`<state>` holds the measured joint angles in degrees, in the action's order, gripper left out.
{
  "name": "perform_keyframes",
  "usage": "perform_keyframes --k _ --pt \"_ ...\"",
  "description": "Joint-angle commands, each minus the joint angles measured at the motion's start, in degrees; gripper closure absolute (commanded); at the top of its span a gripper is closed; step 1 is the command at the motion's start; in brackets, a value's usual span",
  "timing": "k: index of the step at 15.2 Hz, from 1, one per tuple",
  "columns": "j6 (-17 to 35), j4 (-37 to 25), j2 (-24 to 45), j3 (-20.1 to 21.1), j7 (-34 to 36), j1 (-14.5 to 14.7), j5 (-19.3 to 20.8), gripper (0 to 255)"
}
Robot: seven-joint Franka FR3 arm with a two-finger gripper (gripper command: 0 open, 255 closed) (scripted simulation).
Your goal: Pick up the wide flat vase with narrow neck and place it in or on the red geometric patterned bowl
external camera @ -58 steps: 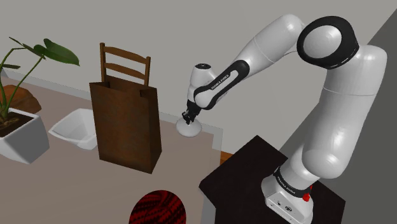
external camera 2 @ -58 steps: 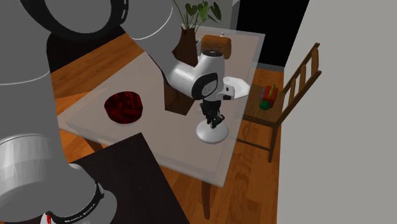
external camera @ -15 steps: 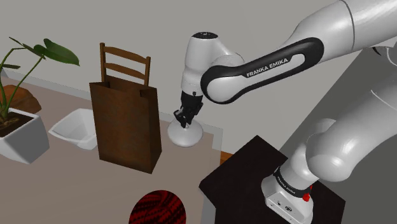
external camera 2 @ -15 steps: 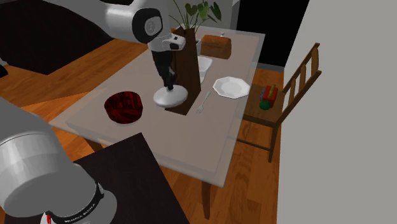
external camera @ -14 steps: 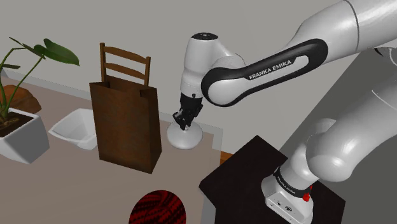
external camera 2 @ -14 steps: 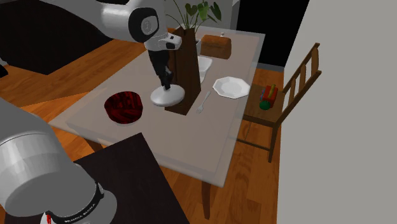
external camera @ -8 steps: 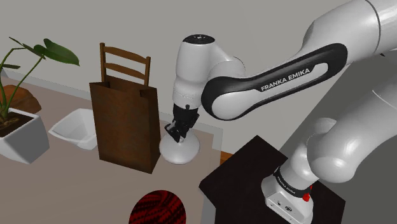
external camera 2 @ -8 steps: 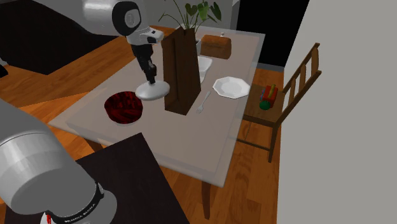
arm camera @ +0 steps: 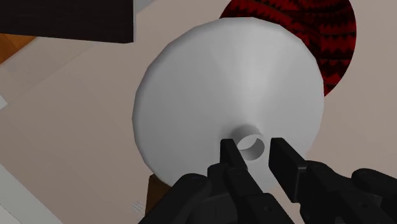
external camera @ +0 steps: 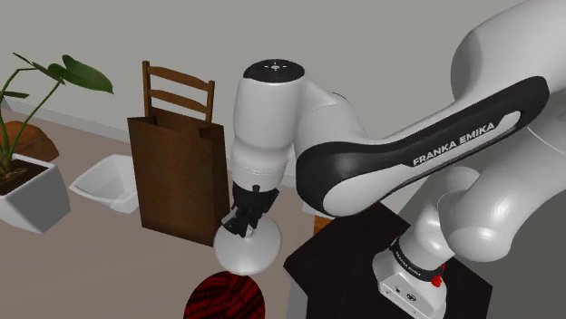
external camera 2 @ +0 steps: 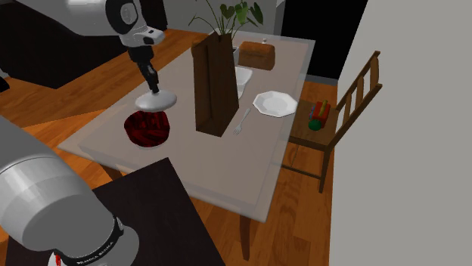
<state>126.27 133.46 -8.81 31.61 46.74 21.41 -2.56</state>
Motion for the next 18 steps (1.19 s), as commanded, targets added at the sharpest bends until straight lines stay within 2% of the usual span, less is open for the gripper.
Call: perform_keyframes --k 1,7,18 --pt "-0.58 -1.79 1.37 2.12 3.86 1.18 0.62 255" --pt "-2.88 -8.22 6.63 7.23 14.18 4.27 3.98 255" --pt "5.20 -4.44 12.39 7.33 18.03 4.58 8.98 255"
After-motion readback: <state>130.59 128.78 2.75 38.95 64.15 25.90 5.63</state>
